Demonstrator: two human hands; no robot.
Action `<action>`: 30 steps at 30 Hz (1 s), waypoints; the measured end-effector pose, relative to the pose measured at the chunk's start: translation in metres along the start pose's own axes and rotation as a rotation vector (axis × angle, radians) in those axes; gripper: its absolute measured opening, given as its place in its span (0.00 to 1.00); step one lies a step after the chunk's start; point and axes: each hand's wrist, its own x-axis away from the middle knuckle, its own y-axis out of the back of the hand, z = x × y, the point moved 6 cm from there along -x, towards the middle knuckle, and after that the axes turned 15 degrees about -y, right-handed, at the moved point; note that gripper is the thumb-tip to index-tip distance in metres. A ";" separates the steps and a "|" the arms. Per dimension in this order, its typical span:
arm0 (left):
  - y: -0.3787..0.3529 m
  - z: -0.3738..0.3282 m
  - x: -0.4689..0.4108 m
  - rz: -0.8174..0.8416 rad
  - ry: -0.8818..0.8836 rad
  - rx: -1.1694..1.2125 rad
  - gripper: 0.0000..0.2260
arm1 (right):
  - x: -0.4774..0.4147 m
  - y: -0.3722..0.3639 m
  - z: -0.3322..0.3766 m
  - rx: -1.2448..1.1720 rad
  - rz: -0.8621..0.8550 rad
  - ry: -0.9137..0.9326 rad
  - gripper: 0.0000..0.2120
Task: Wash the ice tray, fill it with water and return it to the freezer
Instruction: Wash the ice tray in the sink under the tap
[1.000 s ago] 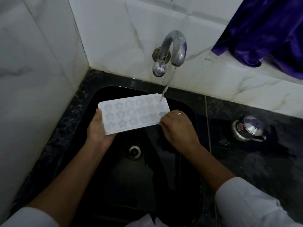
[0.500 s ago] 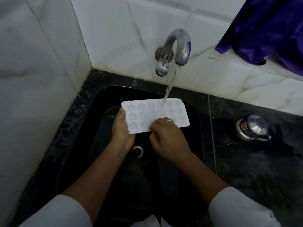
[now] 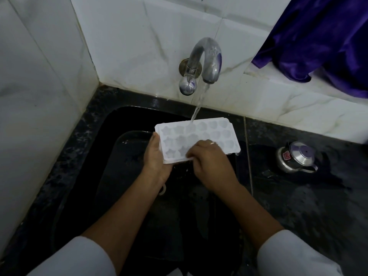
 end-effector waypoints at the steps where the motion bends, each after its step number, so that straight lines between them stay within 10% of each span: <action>1: -0.001 -0.002 0.000 0.006 -0.009 -0.001 0.23 | -0.003 0.004 -0.009 0.004 -0.017 -0.044 0.10; 18: 0.018 -0.002 0.007 -0.028 -0.002 -0.138 0.29 | 0.005 -0.035 -0.003 -0.198 0.137 -0.001 0.16; 24: 0.006 0.010 0.028 0.098 0.029 -0.241 0.21 | -0.055 -0.046 -0.062 -0.155 -0.243 -0.566 0.17; 30: 0.013 0.018 0.001 0.013 0.059 -0.261 0.24 | -0.036 -0.116 -0.007 -0.240 0.269 -0.479 0.35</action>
